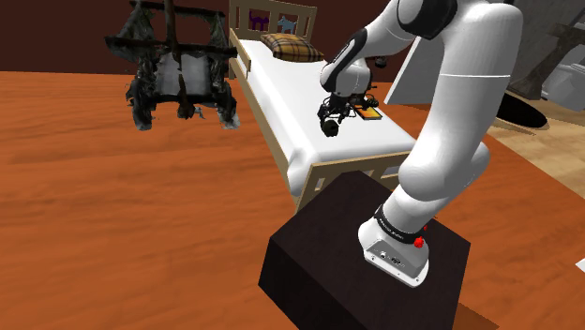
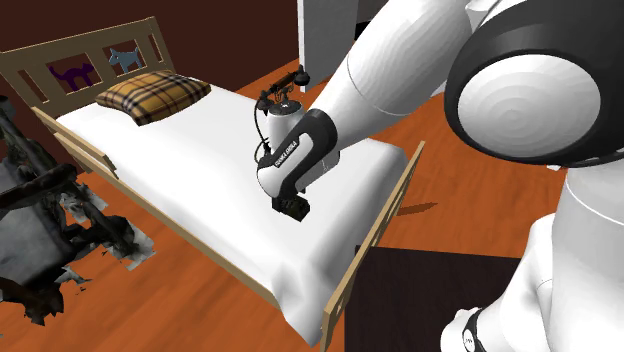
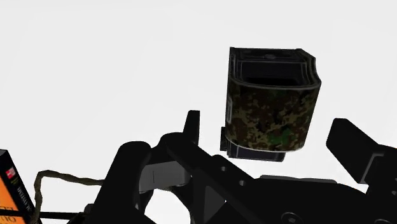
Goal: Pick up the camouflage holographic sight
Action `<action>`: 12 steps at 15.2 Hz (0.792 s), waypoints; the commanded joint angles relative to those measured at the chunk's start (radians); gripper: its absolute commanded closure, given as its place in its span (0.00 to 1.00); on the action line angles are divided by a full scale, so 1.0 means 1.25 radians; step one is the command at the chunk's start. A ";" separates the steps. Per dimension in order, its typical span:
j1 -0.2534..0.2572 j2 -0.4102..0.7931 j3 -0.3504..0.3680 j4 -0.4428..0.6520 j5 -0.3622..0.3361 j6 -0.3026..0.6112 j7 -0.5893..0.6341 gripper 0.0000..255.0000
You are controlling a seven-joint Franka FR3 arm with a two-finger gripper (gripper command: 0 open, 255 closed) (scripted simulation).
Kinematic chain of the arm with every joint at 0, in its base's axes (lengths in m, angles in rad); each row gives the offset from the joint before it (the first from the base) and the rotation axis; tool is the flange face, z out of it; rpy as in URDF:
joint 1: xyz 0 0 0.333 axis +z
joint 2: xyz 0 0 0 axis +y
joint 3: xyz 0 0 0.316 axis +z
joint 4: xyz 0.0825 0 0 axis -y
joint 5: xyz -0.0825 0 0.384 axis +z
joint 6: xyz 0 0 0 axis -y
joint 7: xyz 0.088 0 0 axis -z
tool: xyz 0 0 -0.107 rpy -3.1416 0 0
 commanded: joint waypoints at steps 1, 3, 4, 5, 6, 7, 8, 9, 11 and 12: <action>-0.008 0.019 0.007 0.000 0.011 0.019 -0.009 0.00; -0.013 0.034 0.014 0.001 0.019 0.032 -0.014 0.00; -0.013 0.034 0.014 0.001 0.019 0.032 -0.014 0.00; -0.013 0.034 0.014 0.001 0.019 0.032 -0.014 0.00; -0.013 0.034 0.014 0.001 0.020 0.033 -0.014 1.00; -0.013 0.034 0.014 0.001 0.020 0.032 -0.014 1.00; -0.013 0.035 0.014 0.002 0.020 0.032 -0.014 1.00; -0.013 0.034 0.014 0.002 0.020 0.032 -0.014 1.00; -0.013 0.034 0.014 0.002 0.020 0.032 -0.014 1.00; -0.013 0.034 0.014 0.001 0.019 0.032 -0.014 1.00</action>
